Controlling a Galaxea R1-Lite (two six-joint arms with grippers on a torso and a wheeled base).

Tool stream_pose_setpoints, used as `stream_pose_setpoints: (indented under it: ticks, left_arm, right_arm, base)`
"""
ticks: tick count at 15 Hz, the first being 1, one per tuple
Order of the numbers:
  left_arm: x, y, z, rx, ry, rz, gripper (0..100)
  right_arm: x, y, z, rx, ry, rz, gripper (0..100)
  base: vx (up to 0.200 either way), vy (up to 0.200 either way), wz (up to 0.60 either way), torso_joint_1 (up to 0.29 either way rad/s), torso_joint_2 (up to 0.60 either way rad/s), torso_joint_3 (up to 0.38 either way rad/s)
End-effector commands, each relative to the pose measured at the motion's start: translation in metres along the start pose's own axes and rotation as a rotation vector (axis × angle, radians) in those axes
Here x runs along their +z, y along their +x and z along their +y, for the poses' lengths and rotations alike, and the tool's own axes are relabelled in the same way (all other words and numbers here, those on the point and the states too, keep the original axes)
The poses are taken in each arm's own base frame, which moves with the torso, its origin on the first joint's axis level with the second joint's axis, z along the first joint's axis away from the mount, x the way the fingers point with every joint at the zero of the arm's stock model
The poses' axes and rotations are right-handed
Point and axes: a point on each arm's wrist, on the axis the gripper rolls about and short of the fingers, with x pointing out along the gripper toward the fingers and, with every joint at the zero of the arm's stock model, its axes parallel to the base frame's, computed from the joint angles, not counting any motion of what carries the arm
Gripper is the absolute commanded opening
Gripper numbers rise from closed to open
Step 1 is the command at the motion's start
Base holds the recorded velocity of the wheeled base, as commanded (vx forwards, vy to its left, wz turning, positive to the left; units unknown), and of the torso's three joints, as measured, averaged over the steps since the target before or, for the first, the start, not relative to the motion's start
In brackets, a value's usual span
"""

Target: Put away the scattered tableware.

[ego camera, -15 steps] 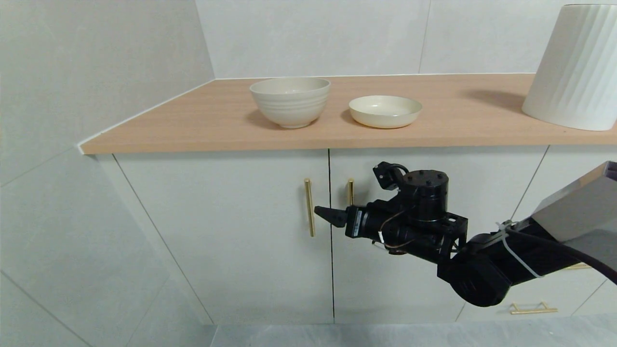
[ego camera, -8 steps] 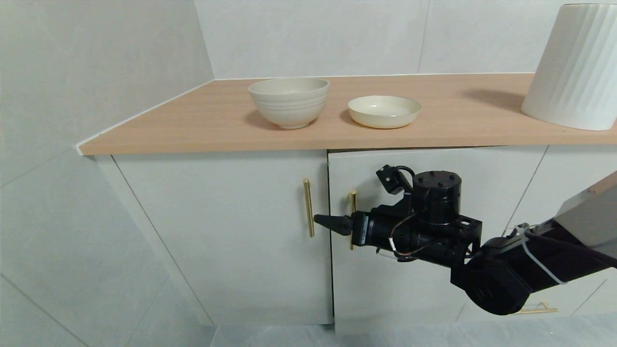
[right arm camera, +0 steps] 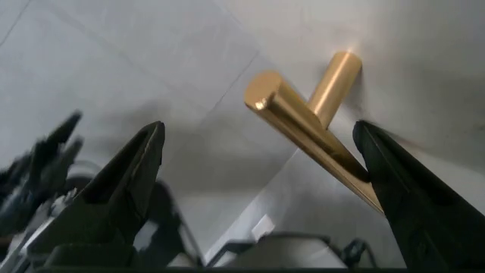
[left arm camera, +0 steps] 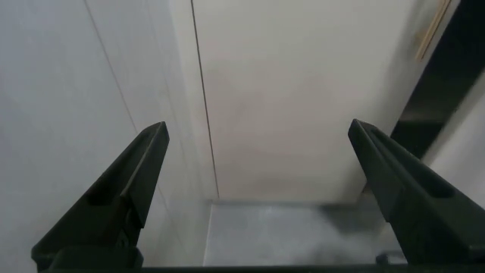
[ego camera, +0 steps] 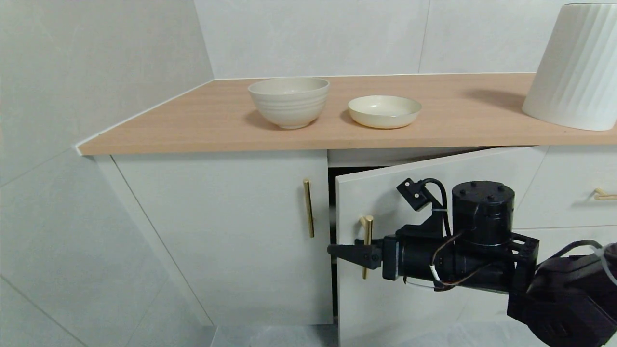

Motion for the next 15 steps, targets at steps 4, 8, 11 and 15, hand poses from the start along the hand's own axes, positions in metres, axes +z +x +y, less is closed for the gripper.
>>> stream_pose_setpoints:
  ticks: [4, 8, 11, 15]
  left_arm:
    - [0.082, -0.007, -0.004, -0.339, -0.041, 0.065, 100]
    - [0.144, 0.074, -0.021, -0.663, -0.105, 0.325, 100]
    - [0.154, 0.121, -0.040, -0.898, -0.139, 0.431, 100]
    - [0.110, 0.187, -0.089, -1.078, -0.146, 0.624, 100]
  right_arm:
    - [-0.004, -0.011, 0.010, 0.018, -0.008, 0.004, 100]
    - [-0.009, -0.014, 0.014, 0.024, -0.005, 0.020, 100]
    - [-0.010, -0.014, 0.014, 0.024, -0.007, 0.022, 100]
    - [-0.013, -0.015, 0.018, 0.036, -0.011, 0.026, 100]
  base:
    - [0.000, 0.000, 0.00, 0.000, 0.00, 0.000]
    - [0.000, 0.000, 0.00, 0.000, 0.00, 0.000]
    - [0.000, 0.000, 0.00, 0.000, 0.00, 0.000]
    - [0.000, 0.000, 0.00, 0.000, 0.00, 0.000]
